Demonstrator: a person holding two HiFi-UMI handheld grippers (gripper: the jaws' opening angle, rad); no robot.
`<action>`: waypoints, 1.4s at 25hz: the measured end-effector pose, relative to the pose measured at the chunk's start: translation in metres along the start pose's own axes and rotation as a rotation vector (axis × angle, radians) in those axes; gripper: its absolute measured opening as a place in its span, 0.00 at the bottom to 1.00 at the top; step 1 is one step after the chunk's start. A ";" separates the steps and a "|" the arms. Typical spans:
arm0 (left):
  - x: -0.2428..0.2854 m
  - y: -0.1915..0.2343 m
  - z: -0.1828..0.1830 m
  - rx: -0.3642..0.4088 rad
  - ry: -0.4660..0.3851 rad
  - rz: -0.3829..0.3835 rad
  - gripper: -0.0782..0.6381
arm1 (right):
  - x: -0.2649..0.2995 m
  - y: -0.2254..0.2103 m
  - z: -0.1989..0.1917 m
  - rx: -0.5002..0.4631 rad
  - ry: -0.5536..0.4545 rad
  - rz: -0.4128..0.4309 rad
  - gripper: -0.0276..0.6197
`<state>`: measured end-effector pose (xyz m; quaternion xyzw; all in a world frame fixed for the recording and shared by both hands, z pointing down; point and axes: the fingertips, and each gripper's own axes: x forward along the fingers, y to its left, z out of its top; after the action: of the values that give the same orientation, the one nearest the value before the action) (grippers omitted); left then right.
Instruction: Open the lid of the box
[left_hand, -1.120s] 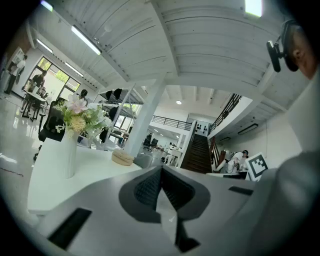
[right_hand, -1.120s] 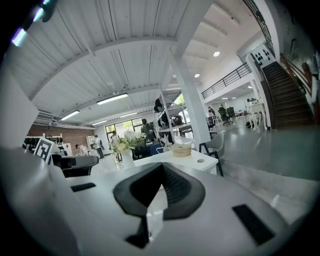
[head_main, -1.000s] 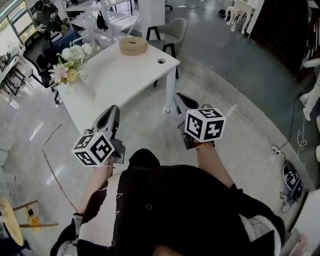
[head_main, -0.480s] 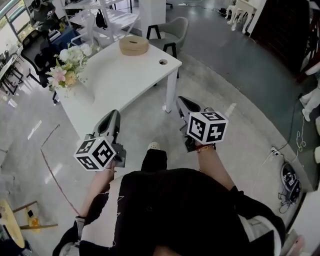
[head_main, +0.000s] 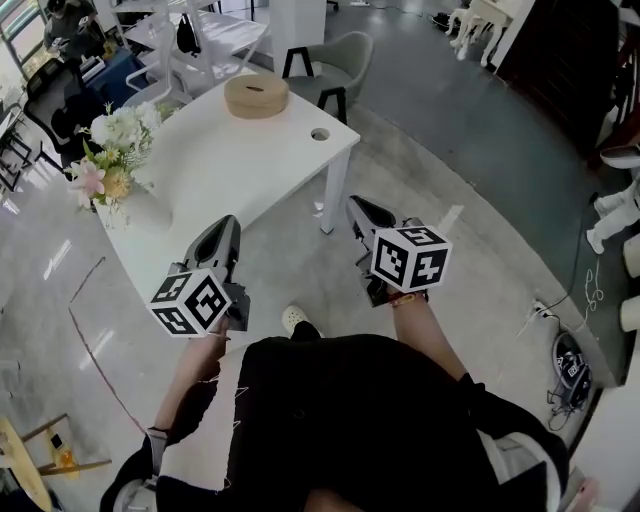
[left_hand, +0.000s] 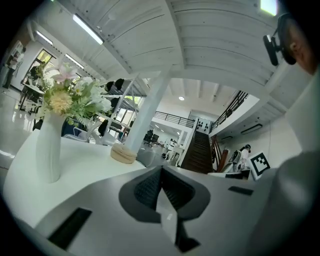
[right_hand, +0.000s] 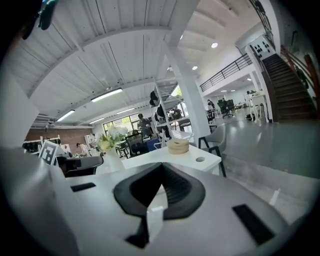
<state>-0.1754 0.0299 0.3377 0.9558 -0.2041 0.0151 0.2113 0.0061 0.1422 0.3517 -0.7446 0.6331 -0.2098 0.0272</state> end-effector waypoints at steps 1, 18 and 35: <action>0.010 0.003 0.002 -0.001 0.001 -0.003 0.12 | 0.008 -0.003 0.004 -0.001 0.001 0.003 0.05; 0.146 0.048 0.062 0.004 -0.044 -0.037 0.12 | 0.133 -0.053 0.074 -0.043 0.014 0.034 0.05; 0.154 0.076 0.057 0.050 -0.046 0.009 0.12 | 0.188 -0.040 0.076 -0.056 0.038 0.125 0.05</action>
<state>-0.0681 -0.1151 0.3336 0.9600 -0.2126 -0.0009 0.1824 0.0903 -0.0467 0.3466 -0.6998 0.6845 -0.2039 0.0072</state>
